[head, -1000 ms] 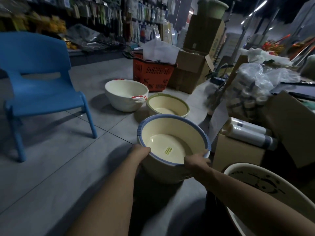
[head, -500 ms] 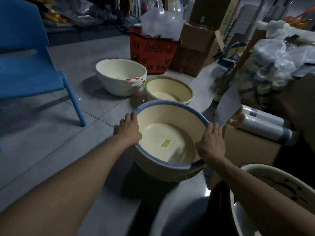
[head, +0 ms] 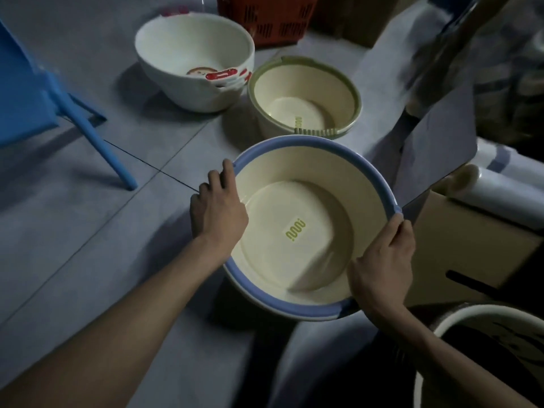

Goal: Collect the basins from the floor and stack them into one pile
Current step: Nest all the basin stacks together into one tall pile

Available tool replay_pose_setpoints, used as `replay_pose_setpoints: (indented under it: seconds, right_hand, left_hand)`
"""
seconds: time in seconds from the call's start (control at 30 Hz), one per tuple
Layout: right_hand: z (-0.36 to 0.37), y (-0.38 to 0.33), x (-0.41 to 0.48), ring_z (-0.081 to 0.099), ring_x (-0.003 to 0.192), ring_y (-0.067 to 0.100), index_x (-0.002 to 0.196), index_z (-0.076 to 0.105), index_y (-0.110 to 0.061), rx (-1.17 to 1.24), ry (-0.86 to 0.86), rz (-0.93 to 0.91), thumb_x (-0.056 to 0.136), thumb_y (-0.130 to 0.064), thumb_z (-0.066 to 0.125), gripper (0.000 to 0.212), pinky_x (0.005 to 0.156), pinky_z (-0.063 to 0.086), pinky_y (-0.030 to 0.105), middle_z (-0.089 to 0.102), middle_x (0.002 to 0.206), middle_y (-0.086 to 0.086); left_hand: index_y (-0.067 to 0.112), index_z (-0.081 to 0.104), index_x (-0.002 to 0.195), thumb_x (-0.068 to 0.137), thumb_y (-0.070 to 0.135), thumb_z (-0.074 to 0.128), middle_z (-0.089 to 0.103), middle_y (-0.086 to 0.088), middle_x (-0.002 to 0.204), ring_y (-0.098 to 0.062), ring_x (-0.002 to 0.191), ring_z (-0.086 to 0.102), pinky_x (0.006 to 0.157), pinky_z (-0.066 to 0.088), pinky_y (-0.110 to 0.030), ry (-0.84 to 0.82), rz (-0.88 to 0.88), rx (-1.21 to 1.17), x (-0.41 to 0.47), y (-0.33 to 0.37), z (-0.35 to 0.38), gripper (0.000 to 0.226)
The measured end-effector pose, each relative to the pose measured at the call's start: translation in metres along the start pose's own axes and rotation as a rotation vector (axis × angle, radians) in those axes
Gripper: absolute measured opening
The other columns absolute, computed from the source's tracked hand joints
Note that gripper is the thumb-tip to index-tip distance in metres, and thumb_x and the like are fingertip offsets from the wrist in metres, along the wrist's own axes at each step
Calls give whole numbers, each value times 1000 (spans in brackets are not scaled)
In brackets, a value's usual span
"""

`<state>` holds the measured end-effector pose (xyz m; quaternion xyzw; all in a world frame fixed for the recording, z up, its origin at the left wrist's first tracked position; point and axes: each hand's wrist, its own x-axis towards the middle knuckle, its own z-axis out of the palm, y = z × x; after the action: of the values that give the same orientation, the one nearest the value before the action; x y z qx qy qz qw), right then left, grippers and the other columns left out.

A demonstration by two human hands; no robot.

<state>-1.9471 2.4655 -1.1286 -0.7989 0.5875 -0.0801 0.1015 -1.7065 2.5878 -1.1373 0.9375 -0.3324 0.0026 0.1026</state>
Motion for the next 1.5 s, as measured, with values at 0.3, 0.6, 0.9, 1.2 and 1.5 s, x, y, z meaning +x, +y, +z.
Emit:
replay_pose_setpoints:
  seconds: [0.3, 0.6, 0.9, 1.2, 1.5]
  right_hand:
    - [-13, -8, 5, -4, 156, 36, 159, -10, -2, -65, -122, 5, 72, -16, 69, 118, 125, 22, 46, -7, 167, 22]
    - [-15, -7, 12, -1, 155, 40, 158, -4, 4, -98, -202, 17, 70, -15, 70, 117, 126, 19, 41, -2, 166, 27]
    - [-14, -10, 15, 3, 155, 40, 159, -1, 5, -69, -219, 54, 73, -11, 64, 109, 127, 14, 42, 1, 166, 27]
    - [-14, -14, 20, 11, 153, 44, 159, 9, 6, -4, -220, 113, 79, -7, 58, 95, 124, 21, 53, 9, 165, 28]
    - [-38, -20, 28, 0, 156, 41, 160, 3, 5, 1, -356, 132, 86, 3, 45, 85, 125, 14, 51, 0, 167, 27]
  left_hand:
    - [10, 17, 162, 84, 16, 54, 24, -11, 167, -29, 150, 32, 119, 32, -45, -22, 62, 35, 6, 6, -8, 87]
    - [16, 11, 164, 89, 28, 56, 18, -4, 171, -24, 149, 35, 118, 35, -39, -80, -14, 14, 6, 14, -10, 89]
    - [16, 15, 164, 92, 30, 55, 21, -1, 170, -21, 141, 45, 110, 42, -37, -98, -60, -30, 7, 14, -11, 84]
    - [16, 15, 164, 95, 21, 55, 22, -4, 170, -30, 142, 46, 106, 49, -45, -229, -59, -111, 14, 16, -33, 80]
    - [15, 1, 164, 96, 44, 52, 14, -2, 172, -33, 126, 57, 103, 49, -44, -753, 152, 220, 66, 13, -90, 90]
